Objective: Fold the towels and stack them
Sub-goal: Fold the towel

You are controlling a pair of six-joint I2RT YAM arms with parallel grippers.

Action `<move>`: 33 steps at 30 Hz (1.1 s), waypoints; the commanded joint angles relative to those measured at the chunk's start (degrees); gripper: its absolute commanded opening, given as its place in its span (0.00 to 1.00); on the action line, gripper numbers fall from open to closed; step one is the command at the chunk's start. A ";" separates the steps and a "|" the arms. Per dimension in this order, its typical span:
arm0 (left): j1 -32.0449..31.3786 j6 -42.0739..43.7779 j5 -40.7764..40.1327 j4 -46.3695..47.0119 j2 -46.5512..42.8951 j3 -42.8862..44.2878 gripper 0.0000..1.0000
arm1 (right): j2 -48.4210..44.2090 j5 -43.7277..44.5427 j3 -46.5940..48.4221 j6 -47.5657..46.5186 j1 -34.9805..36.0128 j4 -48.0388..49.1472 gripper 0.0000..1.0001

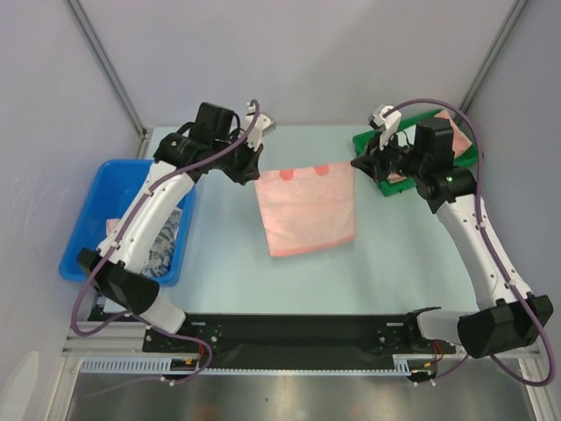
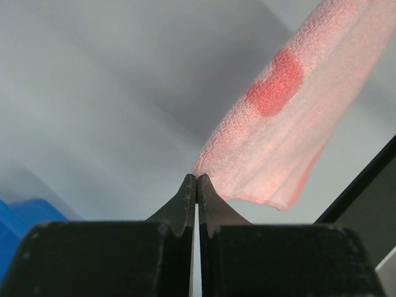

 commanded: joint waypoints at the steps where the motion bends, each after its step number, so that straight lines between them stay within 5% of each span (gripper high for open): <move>1: 0.59 -1.28 -1.07 -1.11 4.35 -0.83 0.00 | 5.16 0.31 -1.33 -0.24 -0.17 -0.27 0.00; 8: 3.75 1.26 -1.33 0.47 21.92 6.71 0.00 | 24.38 -3.12 -0.81 -0.06 -1.48 8.76 0.00; 17: 9.38 4.34 0.35 2.39 44.17 25.53 0.00 | 48.85 -6.02 17.91 -3.84 -3.86 9.83 0.00; 33: 7.98 6.28 3.94 10.22 28.72 3.86 0.00 | 36.74 -1.28 3.35 -5.78 -2.98 13.97 0.00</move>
